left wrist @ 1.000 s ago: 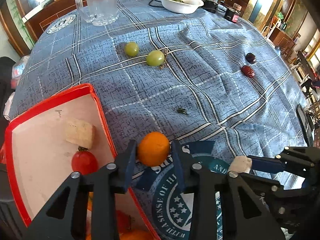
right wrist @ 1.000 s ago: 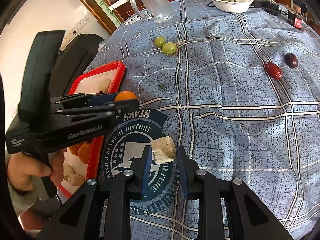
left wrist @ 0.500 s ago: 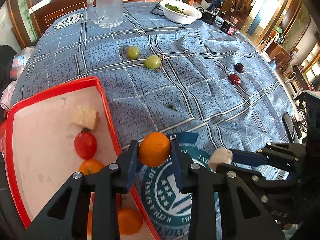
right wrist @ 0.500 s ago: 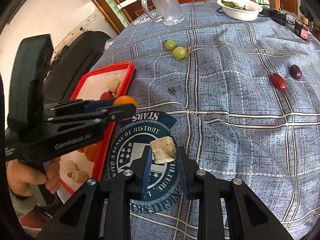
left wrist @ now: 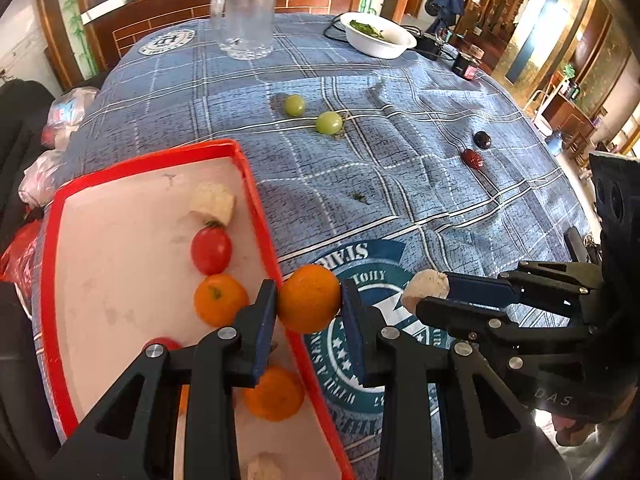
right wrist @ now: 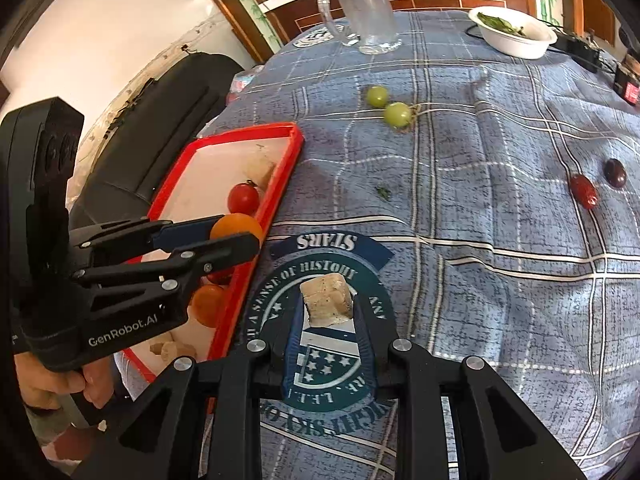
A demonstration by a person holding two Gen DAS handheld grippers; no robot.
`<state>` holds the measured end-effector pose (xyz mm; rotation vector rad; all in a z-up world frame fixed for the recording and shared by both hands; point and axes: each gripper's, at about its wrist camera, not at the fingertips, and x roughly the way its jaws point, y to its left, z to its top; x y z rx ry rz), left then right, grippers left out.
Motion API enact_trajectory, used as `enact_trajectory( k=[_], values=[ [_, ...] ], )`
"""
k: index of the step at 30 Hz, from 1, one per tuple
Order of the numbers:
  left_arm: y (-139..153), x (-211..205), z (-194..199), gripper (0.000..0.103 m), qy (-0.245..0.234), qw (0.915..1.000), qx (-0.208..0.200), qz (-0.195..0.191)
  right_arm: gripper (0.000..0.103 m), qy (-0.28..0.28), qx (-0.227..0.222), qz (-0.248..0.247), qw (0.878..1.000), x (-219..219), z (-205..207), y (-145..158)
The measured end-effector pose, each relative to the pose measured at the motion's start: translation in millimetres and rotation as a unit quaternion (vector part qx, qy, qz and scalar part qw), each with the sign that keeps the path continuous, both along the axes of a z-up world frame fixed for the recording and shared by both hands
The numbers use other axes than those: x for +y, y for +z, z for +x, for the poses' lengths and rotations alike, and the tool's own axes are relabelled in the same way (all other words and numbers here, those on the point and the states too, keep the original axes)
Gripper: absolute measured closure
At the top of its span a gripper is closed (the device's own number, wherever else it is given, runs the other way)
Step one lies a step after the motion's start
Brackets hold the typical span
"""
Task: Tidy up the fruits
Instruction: 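Carry orange and cork cube into the tray and open both tools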
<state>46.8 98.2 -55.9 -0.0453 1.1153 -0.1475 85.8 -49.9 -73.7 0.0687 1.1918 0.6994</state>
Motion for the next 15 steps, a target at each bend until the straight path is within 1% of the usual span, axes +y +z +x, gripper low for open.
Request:
enact_trajectory(
  k=[4, 8, 11, 15],
  values=[
    [2.0, 6.7, -9.4, 0.074, 0.010, 0.9999, -0.002, 0.001, 0.077, 0.012, 0.000, 0.004, 1.000, 8.5, -2.6, 2.9],
    [4.2, 19.4, -23.4, 0.074, 0.028, 0.9996, -0.003, -0.007, 0.077, 0.027, -0.002, 0.004, 1.000, 18.9, -6.0, 5.2],
    [6.5, 35.5, -37.4, 0.074, 0.054, 0.9984, -0.004, -0.018, 0.077, 0.041, -0.008, 0.004, 0.999, 26.2, -10.5, 7.6],
    [8.4, 65.4, -61.0, 0.074, 0.098, 0.9948, -0.005, -0.030, 0.077, 0.061, -0.015, 0.003, 0.998, 35.9, -16.4, 11.0]
  ],
)
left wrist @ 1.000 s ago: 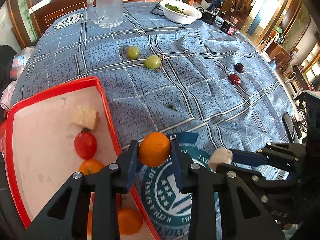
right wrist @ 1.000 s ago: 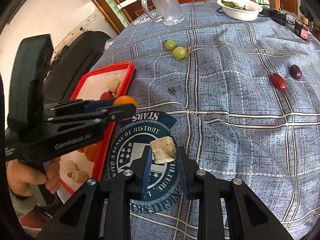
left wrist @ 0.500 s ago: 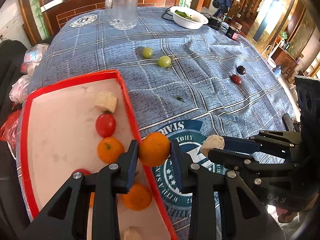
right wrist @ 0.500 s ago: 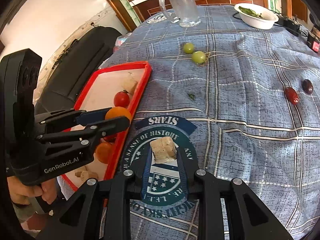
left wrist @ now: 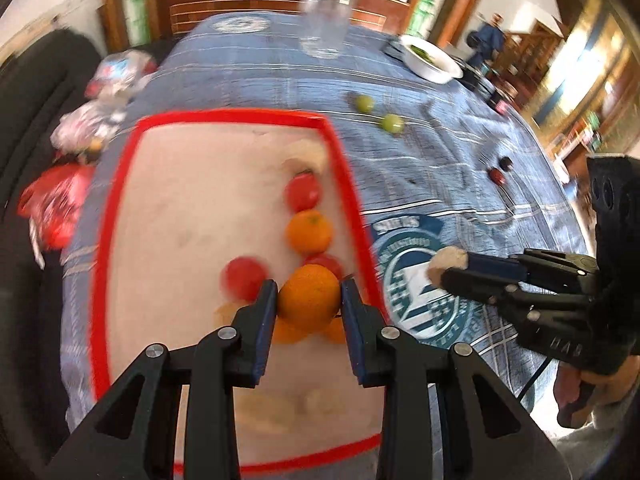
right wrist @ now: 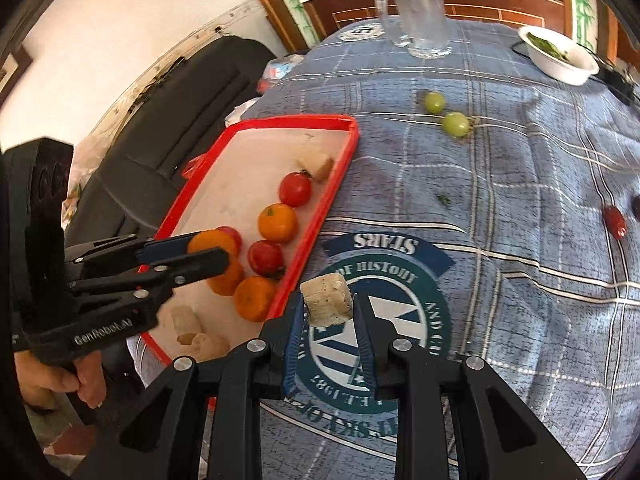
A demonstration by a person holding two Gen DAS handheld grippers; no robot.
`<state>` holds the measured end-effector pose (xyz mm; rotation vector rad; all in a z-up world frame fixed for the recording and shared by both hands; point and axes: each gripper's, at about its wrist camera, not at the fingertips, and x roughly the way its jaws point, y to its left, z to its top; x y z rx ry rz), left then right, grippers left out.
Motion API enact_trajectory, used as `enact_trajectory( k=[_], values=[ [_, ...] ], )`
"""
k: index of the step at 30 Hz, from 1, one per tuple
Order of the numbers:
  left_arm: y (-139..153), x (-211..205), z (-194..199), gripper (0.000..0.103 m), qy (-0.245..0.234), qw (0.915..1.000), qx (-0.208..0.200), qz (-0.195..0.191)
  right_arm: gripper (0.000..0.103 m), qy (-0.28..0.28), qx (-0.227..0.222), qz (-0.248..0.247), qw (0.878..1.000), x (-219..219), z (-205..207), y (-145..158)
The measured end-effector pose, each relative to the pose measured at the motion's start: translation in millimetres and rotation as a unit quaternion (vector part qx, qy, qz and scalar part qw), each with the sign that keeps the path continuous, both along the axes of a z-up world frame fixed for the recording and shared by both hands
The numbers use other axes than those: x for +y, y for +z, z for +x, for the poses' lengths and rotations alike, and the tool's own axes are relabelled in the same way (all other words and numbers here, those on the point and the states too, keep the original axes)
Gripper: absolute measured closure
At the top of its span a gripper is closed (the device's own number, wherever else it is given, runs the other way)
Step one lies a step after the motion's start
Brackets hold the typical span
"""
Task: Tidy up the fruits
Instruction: 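Carry orange and cork cube into the tray and open both tools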
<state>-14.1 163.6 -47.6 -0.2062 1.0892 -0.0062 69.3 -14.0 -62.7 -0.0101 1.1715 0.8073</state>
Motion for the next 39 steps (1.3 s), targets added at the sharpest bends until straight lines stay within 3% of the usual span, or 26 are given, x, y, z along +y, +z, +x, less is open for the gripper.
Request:
enact_trajectory(
  k=[7, 13, 29, 39],
  values=[
    [-0.4, 49.9, -42.2, 0.073, 0.081, 0.9966, 0.001, -0.018, 0.077, 0.023, -0.005, -0.001, 1.000, 15.9, -7.6, 2.5],
    [-7.7, 63.9, -53.8, 0.073, 0.103, 0.9943, 0.005, -0.026, 0.077, 0.042, -0.004, -0.004, 0.999, 33.8, -12.7, 0.9],
    [-19.5, 74.0, -38.3, 0.073, 0.076, 0.9966, 0.014, -0.030, 0.077, 0.056, -0.014, -0.011, 0.998, 77.6, -5.5, 5.1],
    [-34.6, 76.7, -23.9, 0.073, 0.047, 0.9981, 0.032, -0.026, 0.077, 0.038, -0.022, -0.060, 0.997, 123.0, 19.4, -5.8]
  ],
)
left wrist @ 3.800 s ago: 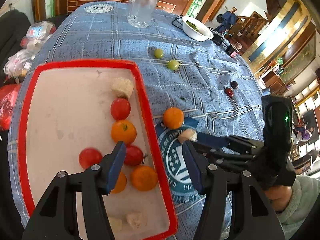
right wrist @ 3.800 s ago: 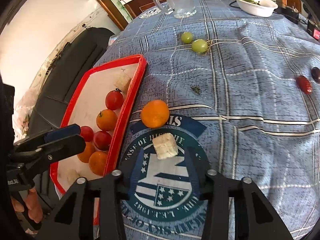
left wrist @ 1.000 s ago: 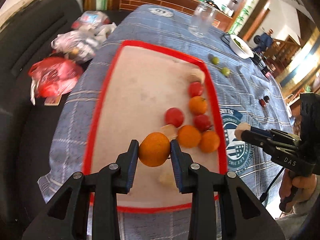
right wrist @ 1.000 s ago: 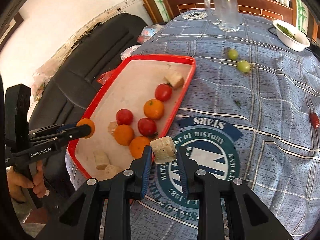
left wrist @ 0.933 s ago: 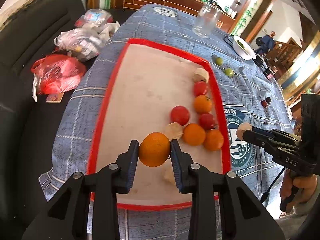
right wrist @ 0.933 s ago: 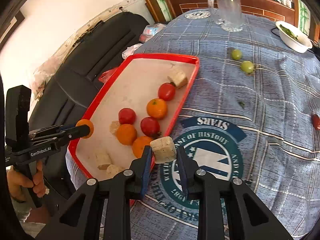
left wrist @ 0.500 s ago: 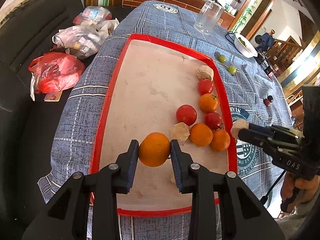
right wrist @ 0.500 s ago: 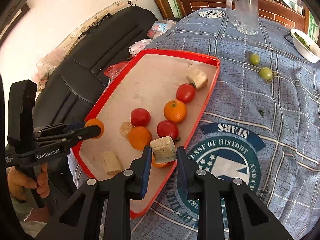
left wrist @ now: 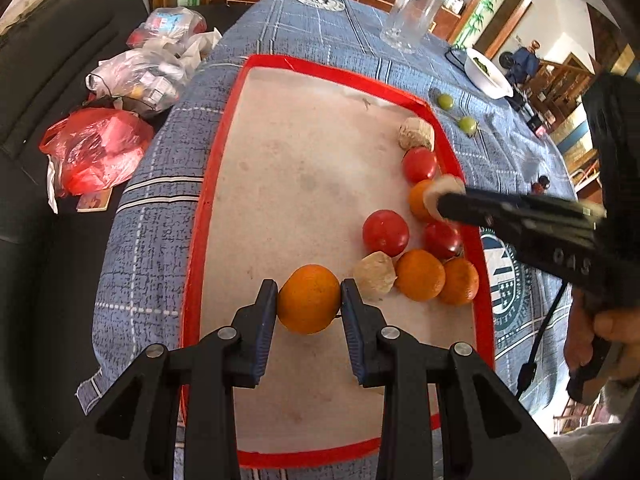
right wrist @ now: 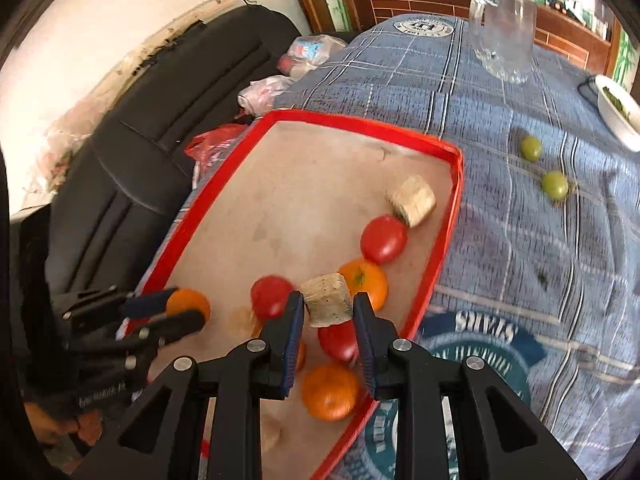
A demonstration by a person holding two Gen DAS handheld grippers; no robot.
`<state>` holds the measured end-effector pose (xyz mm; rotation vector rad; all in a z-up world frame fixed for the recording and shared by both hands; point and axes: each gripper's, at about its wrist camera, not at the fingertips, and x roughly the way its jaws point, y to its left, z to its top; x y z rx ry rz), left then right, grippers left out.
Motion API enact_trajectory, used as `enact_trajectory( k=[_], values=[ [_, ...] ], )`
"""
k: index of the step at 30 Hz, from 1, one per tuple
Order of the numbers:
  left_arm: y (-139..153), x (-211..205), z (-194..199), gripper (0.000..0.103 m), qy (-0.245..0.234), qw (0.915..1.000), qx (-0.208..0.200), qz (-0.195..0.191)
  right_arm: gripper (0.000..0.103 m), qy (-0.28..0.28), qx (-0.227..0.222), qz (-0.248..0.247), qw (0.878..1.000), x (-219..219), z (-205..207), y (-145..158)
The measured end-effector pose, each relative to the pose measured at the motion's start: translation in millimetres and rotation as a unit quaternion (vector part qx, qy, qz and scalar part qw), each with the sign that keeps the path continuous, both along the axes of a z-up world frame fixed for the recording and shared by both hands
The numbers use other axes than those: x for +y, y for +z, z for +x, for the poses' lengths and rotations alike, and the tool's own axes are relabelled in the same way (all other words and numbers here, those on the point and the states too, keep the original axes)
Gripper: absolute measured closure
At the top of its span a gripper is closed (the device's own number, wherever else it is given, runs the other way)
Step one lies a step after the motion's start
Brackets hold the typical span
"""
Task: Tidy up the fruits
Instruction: 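Carry orange and cork cube into the tray and open both tools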
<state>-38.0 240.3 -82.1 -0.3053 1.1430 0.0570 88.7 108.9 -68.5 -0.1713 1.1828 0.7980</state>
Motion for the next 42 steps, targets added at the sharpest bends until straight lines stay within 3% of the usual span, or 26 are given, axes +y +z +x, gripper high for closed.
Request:
enact_trajectory(
  k=[9, 17, 31, 34, 37, 42],
  values=[
    [0.9, -1.4, 9.2, 0.073, -0.038, 0.9992, 0.000, 0.010, 0.077, 0.008, -0.025, -0.015, 1.000, 46.6, 14.2, 9.6],
    [0.7, 0.0, 6.7, 0.073, -0.049, 0.9988, -0.006, 0.006, 0.077, 0.023, -0.019, -0.043, 0.999, 66.1, 8.3, -9.9],
    [0.7, -3.6, 5.1, 0.073, -0.045, 0.9988, -0.010, 0.013, 0.075, 0.036, -0.022, -0.062, 0.997, 63.6, 1.3, -20.7],
    [0.7, -3.7, 4.9, 0.073, -0.038, 0.9991, -0.010, 0.013, 0.075, 0.030, -0.017, -0.053, 0.998, 57.7, 1.1, -16.4],
    [0.9, -5.7, 4.1, 0.073, -0.032, 0.9993, -0.009, 0.018, 0.067, 0.026, -0.016, -0.037, 0.999, 50.8, -1.2, -8.4],
    [0.7, -7.9, 3.0, 0.073, -0.015, 0.9997, -0.005, 0.017, 0.067, 0.024, -0.024, -0.017, 0.999, 39.1, -6.6, 7.3]
  ],
)
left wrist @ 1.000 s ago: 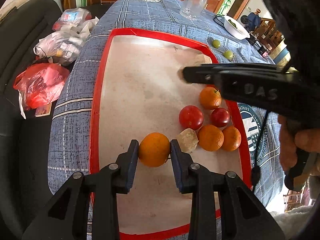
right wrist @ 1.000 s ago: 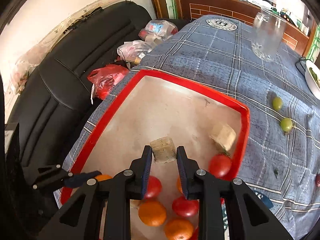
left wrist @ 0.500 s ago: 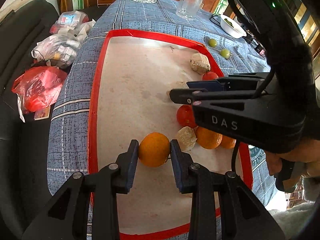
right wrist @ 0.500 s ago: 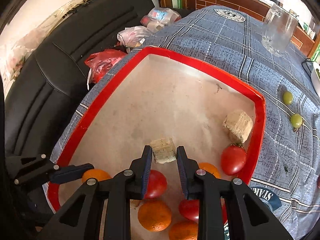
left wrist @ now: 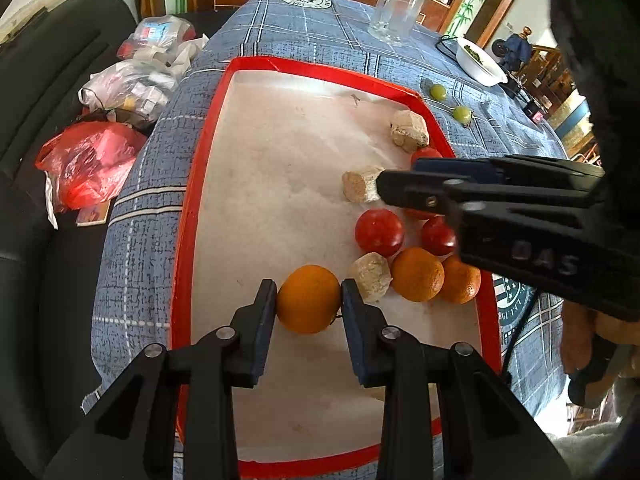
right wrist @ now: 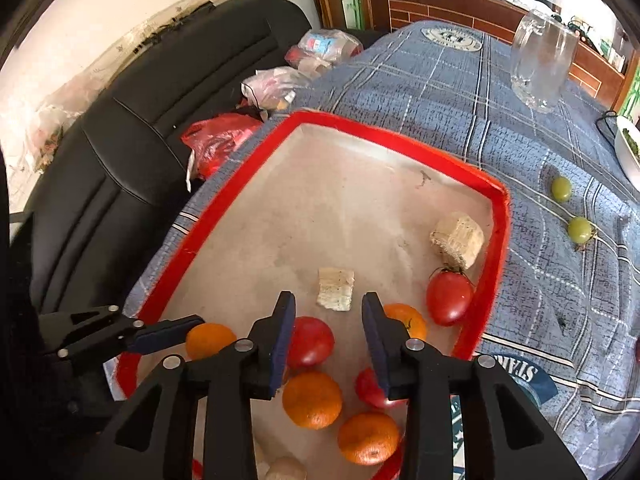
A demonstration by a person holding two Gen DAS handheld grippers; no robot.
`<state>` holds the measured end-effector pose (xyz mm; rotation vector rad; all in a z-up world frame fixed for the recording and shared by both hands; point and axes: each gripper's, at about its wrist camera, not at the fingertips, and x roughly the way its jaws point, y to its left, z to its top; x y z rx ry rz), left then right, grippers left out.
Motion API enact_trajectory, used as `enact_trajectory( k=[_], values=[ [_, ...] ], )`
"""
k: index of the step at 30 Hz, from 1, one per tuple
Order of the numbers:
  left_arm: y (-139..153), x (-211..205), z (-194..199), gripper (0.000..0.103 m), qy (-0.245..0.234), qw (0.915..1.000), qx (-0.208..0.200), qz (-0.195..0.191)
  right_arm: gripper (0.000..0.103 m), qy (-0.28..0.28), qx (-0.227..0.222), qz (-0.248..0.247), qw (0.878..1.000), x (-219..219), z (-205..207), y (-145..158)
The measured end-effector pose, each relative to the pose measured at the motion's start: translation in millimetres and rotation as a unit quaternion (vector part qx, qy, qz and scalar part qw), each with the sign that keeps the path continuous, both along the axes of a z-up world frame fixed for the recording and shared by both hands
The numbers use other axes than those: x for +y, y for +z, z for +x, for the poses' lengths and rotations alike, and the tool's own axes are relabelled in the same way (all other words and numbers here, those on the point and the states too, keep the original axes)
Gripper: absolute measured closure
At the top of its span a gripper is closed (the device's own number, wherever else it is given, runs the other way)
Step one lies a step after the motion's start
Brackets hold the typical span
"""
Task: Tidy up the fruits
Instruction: 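Carry orange and cork cube into the tray and open both tools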
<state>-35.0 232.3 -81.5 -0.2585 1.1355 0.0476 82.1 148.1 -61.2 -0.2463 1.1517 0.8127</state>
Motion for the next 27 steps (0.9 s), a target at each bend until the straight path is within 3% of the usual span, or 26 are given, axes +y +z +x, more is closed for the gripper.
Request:
enact_trajectory(
  k=[6, 17, 21, 23, 27],
  values=[
    [5.3, -9.6, -2.3, 0.056, 0.013, 0.9999, -0.008, 0.004, 0.061, -0.007, -0.005, 0.018, 1.000, -20.2, -1.5, 12.6],
    [13.3, -23.1, -10.1, 0.030, 0.056, 0.9982, -0.011, 0.016, 0.040, -0.022, -0.007, 0.037, 0.999, -73.1, -0.2, 25.4],
    [20.9, -28.8, -12.6, 0.027, 0.073, 0.9969, -0.018, 0.024, 0.033, -0.026, -0.007, 0.047, 0.999, -95.1, -3.1, 28.8],
    [25.7, -32.4, -14.4, 0.017, 0.081, 0.9958, -0.025, 0.033, 0.033, -0.027, -0.005, 0.052, 0.998, -104.5, -5.3, 30.6],
    [32.4, -38.4, -19.0, 0.017, 0.097, 0.9936, -0.032, 0.049, 0.028, -0.020, -0.010, 0.063, 0.998, -122.9, -12.6, 34.7]
  ],
)
